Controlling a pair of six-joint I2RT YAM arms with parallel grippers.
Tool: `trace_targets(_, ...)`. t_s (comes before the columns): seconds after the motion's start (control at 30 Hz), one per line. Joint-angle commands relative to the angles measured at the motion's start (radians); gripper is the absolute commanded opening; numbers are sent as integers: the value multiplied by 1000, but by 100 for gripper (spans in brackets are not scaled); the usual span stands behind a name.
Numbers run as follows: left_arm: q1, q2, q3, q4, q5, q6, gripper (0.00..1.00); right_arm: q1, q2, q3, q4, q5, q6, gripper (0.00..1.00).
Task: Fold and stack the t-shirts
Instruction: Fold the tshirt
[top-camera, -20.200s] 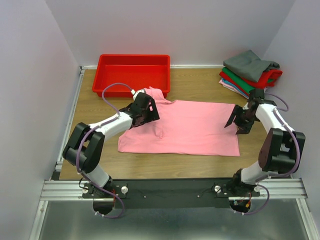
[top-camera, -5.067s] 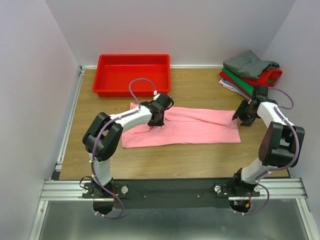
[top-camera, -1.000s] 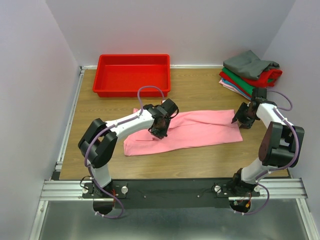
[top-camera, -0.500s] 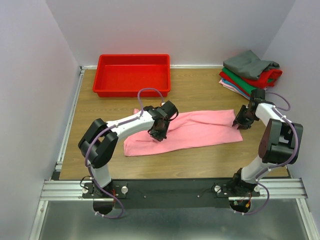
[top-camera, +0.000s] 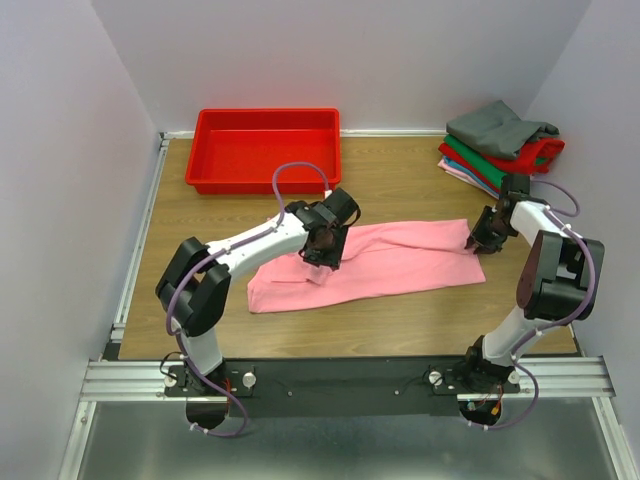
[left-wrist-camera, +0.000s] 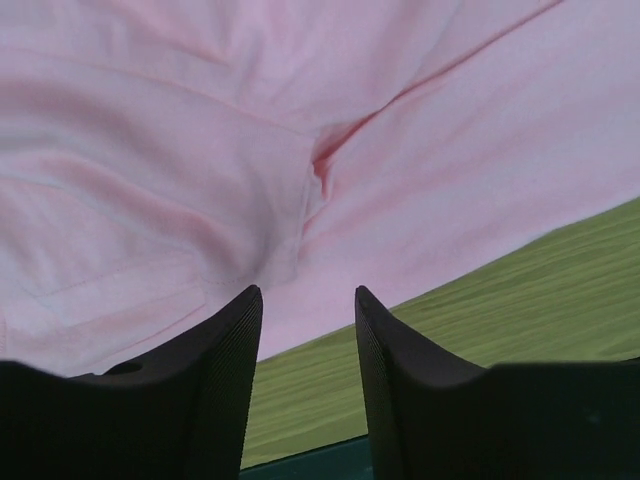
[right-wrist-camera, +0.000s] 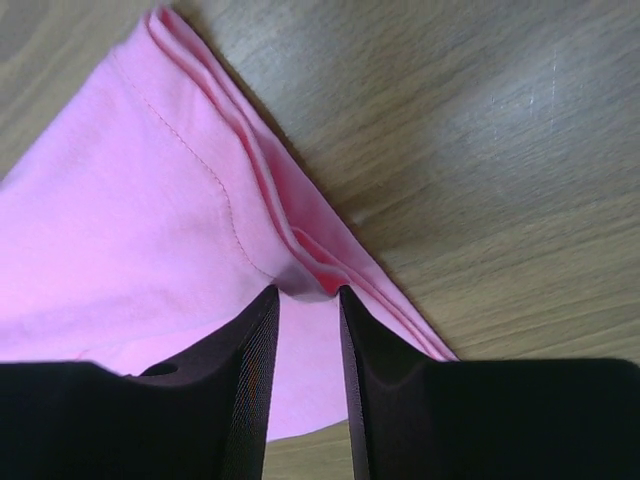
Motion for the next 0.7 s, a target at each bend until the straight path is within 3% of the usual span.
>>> trace_targets(0.0, 59, -46, 20, 3, -55, -7, 53, -4, 26, 45, 16, 22, -9, 37)
trace_targets(0.2, 222, -66, -76, 118, -34, -4, 53, -4, 60, 58, 21, 26, -12, 36)
trace_targets(0.43, 303, -17, -145, 235, -54, -24, 53, -4, 72, 38, 26, 42, -9, 30)
trace_targets(0.67, 339, 75, -207, 339, -58, -51, 53, -4, 65, 39, 23, 49, -12, 5)
